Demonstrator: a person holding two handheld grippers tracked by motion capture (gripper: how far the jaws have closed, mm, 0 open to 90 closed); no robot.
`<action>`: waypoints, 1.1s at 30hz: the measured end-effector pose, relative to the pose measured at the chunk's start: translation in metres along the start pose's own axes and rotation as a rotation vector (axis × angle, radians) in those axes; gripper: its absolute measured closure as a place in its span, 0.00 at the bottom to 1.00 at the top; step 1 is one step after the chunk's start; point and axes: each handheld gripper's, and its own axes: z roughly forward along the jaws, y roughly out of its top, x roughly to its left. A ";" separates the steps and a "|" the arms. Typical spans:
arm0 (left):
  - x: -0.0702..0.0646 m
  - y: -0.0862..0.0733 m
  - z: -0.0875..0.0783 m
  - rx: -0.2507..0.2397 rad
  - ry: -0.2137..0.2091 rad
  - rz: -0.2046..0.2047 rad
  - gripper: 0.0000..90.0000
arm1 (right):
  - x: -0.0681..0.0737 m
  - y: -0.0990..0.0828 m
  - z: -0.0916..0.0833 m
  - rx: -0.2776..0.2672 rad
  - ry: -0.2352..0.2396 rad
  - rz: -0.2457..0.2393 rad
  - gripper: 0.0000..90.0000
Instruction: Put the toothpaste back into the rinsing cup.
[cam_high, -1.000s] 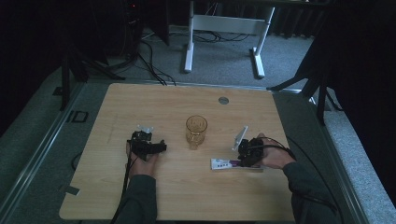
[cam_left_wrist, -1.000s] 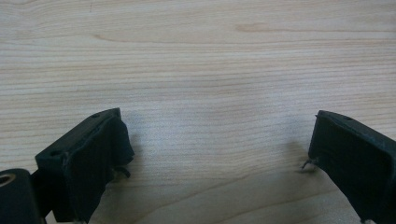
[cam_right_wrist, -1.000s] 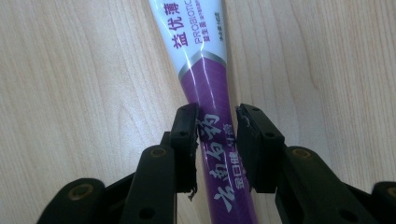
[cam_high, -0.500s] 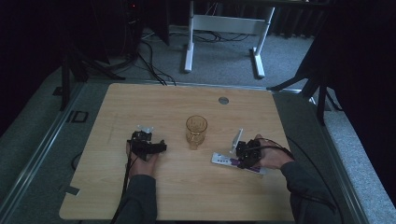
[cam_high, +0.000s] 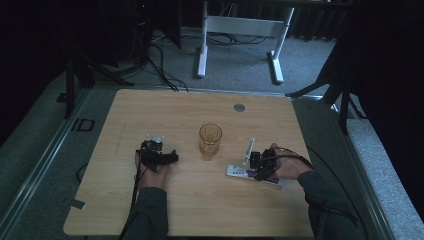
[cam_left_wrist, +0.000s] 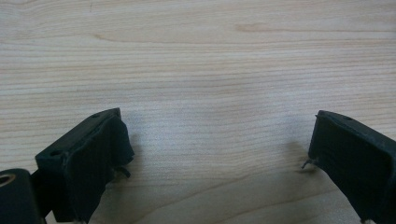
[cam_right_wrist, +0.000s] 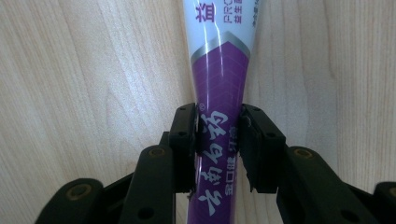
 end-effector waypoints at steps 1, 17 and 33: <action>0.000 0.000 0.000 0.000 0.000 0.000 0.04 | 0.000 0.001 0.000 0.005 0.000 -0.002 0.75; 0.000 0.000 0.000 0.000 0.000 -0.001 0.04 | 0.000 -0.008 -0.002 -0.032 -0.012 0.021 0.82; 0.000 0.000 0.000 0.000 0.000 -0.001 0.04 | -0.002 -0.017 -0.015 -0.098 -0.039 0.064 0.84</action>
